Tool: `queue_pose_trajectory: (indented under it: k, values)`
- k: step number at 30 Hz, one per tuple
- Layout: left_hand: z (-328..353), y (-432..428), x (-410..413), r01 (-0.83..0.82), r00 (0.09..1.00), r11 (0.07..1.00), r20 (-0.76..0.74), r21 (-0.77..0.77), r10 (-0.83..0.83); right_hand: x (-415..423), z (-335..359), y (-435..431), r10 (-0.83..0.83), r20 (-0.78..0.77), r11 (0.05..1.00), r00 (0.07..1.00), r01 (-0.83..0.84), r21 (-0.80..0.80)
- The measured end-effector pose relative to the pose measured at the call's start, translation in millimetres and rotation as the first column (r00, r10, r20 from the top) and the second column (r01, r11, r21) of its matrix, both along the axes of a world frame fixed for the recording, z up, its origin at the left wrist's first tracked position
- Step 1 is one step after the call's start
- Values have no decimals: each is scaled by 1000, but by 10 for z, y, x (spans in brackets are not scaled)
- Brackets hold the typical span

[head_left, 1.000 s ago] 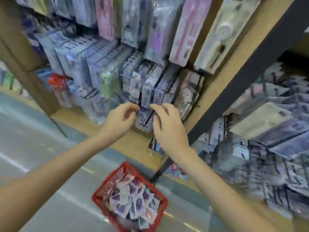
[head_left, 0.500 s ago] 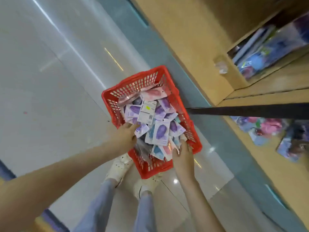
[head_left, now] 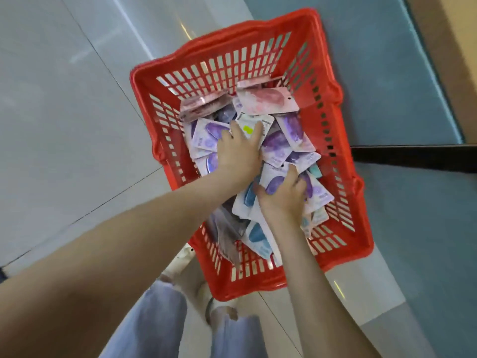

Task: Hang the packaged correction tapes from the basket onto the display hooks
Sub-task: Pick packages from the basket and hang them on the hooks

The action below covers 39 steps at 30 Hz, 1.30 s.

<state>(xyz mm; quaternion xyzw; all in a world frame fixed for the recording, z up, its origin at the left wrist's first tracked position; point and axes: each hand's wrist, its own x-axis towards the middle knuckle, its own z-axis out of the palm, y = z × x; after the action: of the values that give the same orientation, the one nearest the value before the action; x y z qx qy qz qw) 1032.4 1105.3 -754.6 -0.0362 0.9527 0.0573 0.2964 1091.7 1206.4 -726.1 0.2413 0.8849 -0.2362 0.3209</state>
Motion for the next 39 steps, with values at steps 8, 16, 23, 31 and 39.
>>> queue_pose_trajectory:
  k: [8,16,23,31,39]
  values:
    - [1166,-222,16,-715,692,569,525,406,495,118,978,334,-134,-24,988,991,132,-75]
    - [3806,-501,56,-867,434,-206,890,454,139,-71,3564,361,-565,-230,698,792,311,-644]
    - [6210,-105,-140,-532,843,-31,533,846,74,-93,5962,282,-491,-538,746,685,12,-666]
    - [8221,445,181,-100,992,0,100,995,-73,429,7871,1018,-333,-829,897,449,-122,-426]
    - [9742,1326,699,230,972,-198,-233,953,5,1362,9492,2025,-18,-996,993,82,-119,-28]
